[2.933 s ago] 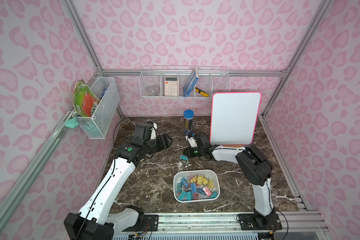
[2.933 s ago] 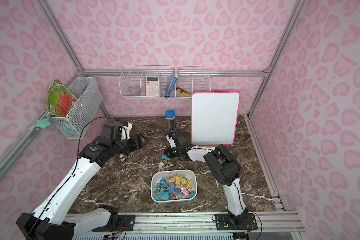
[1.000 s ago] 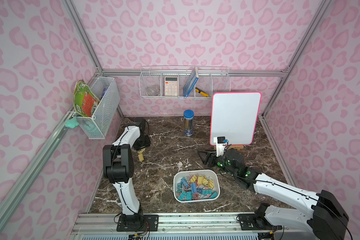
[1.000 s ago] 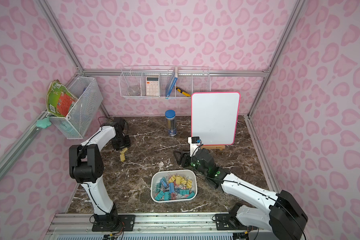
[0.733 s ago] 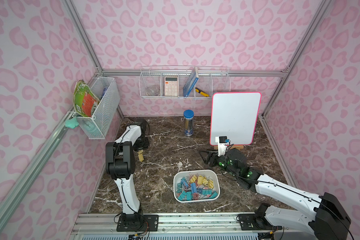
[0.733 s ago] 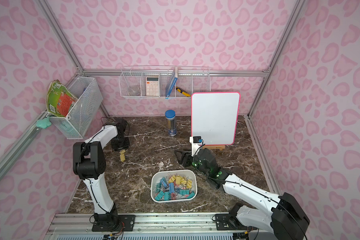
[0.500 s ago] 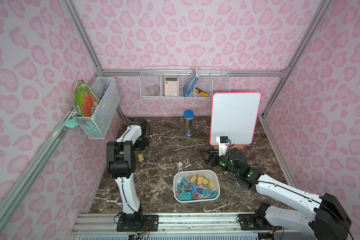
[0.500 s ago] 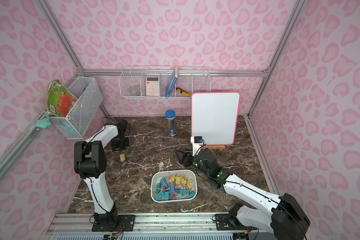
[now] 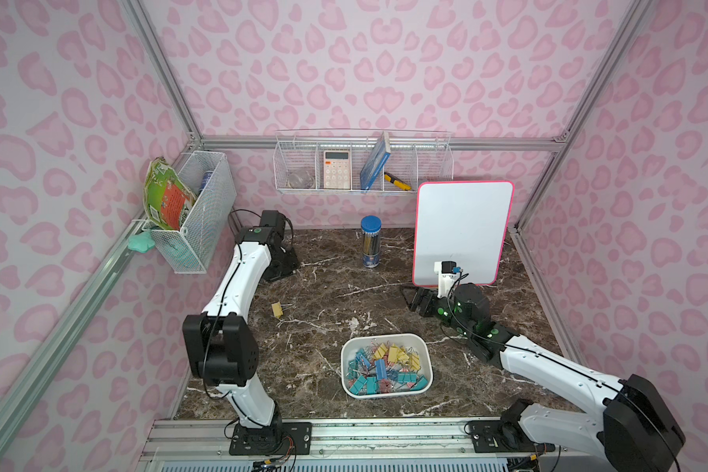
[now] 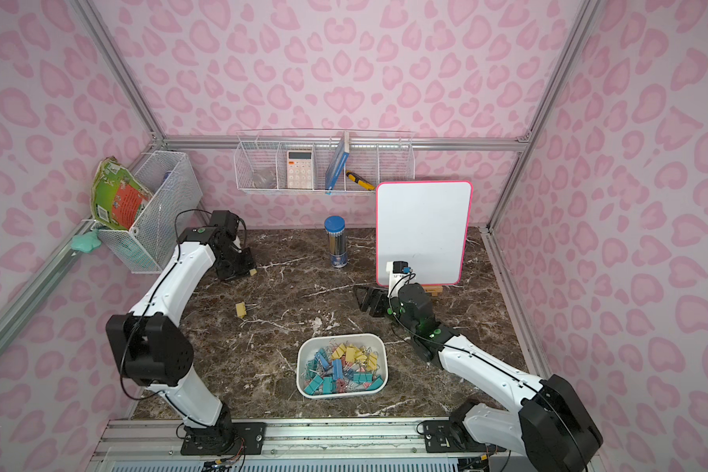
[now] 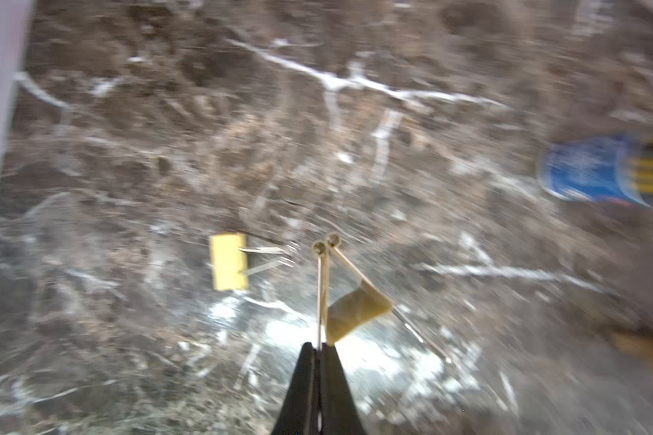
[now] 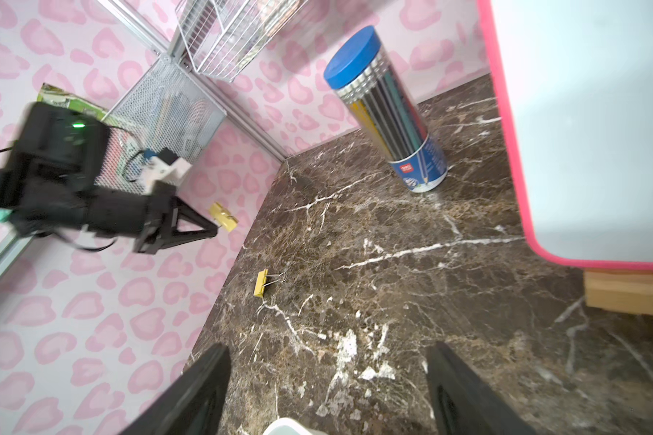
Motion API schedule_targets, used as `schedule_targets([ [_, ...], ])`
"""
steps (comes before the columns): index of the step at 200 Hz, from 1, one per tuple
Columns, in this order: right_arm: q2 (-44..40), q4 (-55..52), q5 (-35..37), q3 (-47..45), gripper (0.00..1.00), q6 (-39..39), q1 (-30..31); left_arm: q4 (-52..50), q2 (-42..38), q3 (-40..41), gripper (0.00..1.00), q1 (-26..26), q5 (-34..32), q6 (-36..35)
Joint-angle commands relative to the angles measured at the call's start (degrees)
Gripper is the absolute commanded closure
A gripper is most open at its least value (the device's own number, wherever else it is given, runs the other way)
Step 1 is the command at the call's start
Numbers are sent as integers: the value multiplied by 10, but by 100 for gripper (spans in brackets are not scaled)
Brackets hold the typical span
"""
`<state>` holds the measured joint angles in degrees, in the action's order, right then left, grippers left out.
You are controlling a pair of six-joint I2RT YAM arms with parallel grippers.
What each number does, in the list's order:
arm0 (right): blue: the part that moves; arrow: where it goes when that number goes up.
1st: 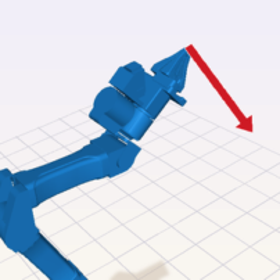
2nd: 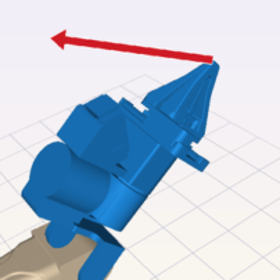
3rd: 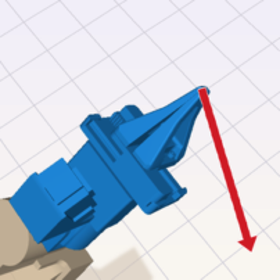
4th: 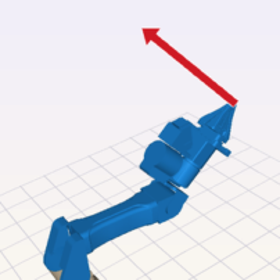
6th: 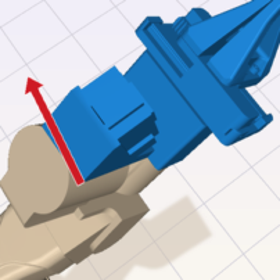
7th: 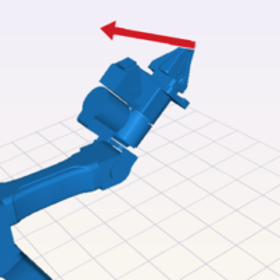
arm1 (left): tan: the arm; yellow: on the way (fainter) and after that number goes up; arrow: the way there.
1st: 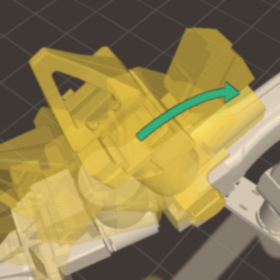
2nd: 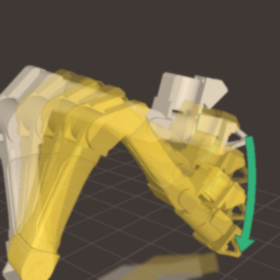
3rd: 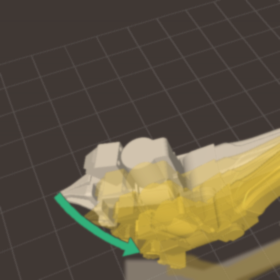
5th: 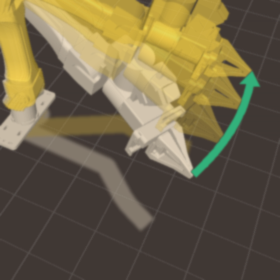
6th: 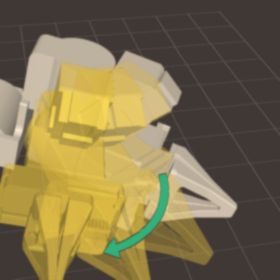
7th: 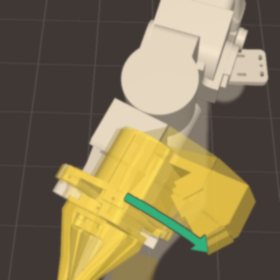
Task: Put the binder clips in the storage box
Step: Pick up the binder clip at the center of the board, then place the binder clip in the storage box.
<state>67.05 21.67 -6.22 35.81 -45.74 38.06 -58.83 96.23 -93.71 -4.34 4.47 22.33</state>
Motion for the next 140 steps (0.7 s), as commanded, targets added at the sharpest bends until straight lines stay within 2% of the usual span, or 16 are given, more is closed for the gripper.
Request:
schedule_targets([
  [1, -12, 8, -5, 5, 13, 19, -19, -2, -74, 33, 100, -102, 188, -31],
  [16, -26, -4, 0, 3, 13, 14, -47, 34, -122, 74, 100, -208, 224, -46],
  [29, -47, -2, 9, -8, 13, 4, -69, 45, -138, 97, 100, -302, 227, -54],
  [43, -73, -4, 21, -21, 13, -5, -89, 41, -136, 121, 100, -387, 198, -62],
  [55, -90, -12, 29, -29, 14, -8, -99, 41, -128, 150, 100, -429, 175, -54],
  [92, -119, -33, 43, -40, 15, -15, -106, 26, -92, 225, 100, -455, 139, -29],
  [106, -122, -25, 43, -49, 15, -22, -107, 27, -80, 235, 100, -455, 159, -39],
  [126, -117, -20, 36, -49, 16, -26, -107, 45, -70, 248, 92, -456, 199, -51],
  [140, -113, -23, 34, -45, 16, -25, -106, 47, -61, 252, 89, -456, 200, -54],
])
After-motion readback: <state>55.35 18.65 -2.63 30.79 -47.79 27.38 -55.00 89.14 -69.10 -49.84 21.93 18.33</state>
